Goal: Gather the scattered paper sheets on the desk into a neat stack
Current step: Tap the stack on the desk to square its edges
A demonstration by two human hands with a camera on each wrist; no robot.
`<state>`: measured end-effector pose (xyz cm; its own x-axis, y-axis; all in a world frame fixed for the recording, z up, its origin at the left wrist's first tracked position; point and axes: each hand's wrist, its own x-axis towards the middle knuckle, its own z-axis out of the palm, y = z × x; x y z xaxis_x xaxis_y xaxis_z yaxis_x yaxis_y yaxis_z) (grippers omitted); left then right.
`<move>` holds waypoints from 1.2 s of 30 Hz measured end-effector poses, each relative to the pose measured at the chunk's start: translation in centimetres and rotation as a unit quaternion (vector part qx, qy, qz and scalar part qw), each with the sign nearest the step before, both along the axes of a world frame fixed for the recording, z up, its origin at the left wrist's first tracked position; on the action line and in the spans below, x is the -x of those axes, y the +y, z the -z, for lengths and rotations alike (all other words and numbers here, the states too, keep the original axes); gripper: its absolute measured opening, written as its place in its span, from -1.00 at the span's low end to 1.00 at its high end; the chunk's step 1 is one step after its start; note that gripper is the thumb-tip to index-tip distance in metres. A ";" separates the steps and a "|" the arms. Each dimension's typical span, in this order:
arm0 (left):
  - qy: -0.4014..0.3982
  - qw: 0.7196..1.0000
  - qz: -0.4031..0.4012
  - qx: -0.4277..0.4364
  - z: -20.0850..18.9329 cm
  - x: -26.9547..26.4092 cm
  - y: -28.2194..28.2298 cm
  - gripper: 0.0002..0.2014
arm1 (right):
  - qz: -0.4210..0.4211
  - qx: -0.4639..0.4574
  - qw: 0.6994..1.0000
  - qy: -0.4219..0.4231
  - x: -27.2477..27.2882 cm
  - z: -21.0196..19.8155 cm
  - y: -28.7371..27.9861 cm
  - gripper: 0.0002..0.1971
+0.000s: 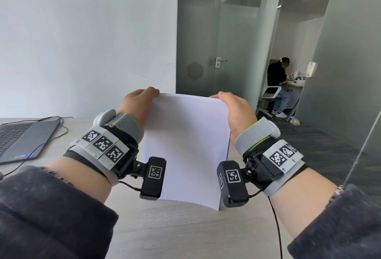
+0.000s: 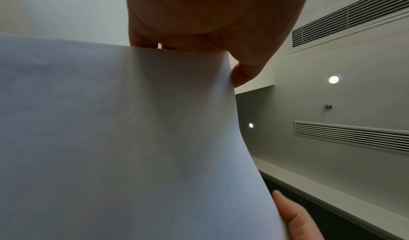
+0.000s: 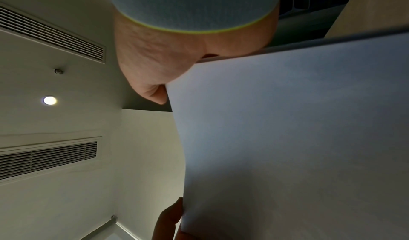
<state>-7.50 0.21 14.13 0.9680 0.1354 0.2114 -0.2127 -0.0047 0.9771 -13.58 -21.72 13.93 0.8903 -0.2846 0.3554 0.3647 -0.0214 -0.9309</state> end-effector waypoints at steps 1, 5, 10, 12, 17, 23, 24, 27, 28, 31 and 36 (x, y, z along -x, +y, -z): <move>-0.001 1.000 0.001 -0.002 -0.1 0.1 -0.1 -0.83 | 0.004 0.006 1.000 -0.005 0.0 -0.1 0.0 -0.71; 0.011 0.999 0.008 0.030 -0.3 0.7 0.0 -0.67 | 0.004 0.002 1.000 -0.015 -0.1 0.3 -0.4 -0.73; -0.041 0.996 0.076 0.024 3.9 1.4 0.3 -0.46 | -0.051 -0.046 0.997 -0.023 -0.3 4.6 -1.1 -0.58; -0.031 0.993 0.112 0.033 6.2 1.3 0.4 -0.33 | -0.056 -0.045 0.997 -0.003 -0.2 7.0 -1.0 -0.66; 0.011 0.991 0.129 0.045 10.6 0.7 0.6 -0.08 | -0.045 -0.063 0.996 0.040 0.5 10.7 0.0 -0.96; -0.017 0.989 0.128 0.066 8.8 0.2 0.4 -0.39 | -0.033 -0.084 0.996 0.011 -0.8 9.0 0.1 -0.96; -0.023 0.989 0.131 0.069 8.5 0.2 0.4 -0.47 | -0.036 -0.085 0.996 0.005 -0.9 8.8 0.0 -0.95; -0.008 0.988 0.138 0.074 9.6 0.1 0.5 -0.45 | -0.043 -0.077 0.996 0.017 -0.9 9.8 -0.3 -0.89; 0.004 0.988 0.136 0.072 10.5 0.1 0.6 -0.36 | -0.044 -0.072 0.996 0.028 -0.8 10.7 -0.3 -0.87; 0.041 0.987 0.140 0.064 13.4 0.6 0.9 -0.23 | -0.051 -0.058 0.995 0.068 -0.4 13.6 -0.5 -0.85; 0.061 0.984 0.149 0.072 14.6 0.8 0.8 -0.33 | -0.030 -0.015 0.995 0.090 -0.6 15.0 -0.3 -0.78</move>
